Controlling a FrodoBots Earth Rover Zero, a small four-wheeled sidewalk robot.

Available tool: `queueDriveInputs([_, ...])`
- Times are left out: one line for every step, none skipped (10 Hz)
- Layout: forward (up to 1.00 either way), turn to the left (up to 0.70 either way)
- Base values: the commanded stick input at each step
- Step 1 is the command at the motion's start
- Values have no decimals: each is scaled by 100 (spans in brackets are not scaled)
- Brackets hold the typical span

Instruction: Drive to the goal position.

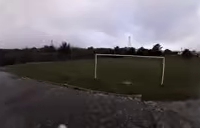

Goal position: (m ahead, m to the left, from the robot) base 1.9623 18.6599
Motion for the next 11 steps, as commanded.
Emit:
queueDriveInputs([70,27])
queueDriveInputs([70,27])
queueDriveInputs([70,27])
queueDriveInputs([49,19])
queueDriveInputs([26,10])
queueDriveInputs([4,1])
queueDriveInputs([0,0])
queueDriveInputs([-70,-27])
queueDriveInputs([-70,-27])
queueDriveInputs([-70,-27])
queueDriveInputs([-70,-27])
